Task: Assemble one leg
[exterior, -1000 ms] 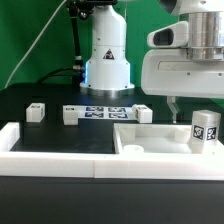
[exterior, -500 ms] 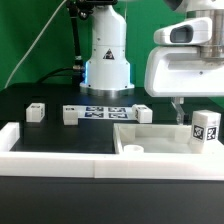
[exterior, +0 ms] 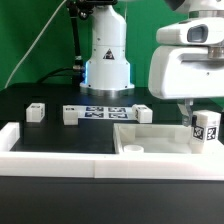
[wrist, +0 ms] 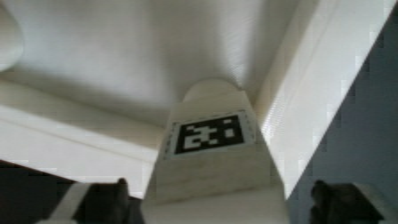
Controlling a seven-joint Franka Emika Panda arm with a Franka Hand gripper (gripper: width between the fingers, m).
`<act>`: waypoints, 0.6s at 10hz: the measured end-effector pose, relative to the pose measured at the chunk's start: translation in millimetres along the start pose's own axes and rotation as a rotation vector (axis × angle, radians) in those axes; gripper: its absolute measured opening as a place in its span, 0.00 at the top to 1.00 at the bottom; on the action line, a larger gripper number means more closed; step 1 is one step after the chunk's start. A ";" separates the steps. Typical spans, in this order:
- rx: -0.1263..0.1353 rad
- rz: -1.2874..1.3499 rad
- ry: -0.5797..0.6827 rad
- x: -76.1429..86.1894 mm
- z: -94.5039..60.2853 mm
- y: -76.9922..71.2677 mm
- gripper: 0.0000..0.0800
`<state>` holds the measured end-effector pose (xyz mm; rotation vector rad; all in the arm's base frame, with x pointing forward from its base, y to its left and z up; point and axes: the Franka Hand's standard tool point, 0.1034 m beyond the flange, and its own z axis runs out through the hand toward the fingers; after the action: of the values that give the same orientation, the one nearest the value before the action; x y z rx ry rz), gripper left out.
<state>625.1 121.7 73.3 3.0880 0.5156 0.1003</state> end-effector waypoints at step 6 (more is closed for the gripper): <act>0.003 0.097 0.003 0.4 -0.1 0.2 0.64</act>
Offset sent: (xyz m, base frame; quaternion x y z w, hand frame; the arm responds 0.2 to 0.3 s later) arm 0.0000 0.0000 0.0000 0.0000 0.0000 0.0650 0.9979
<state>625.5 121.7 73.4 3.1154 0.3661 0.1049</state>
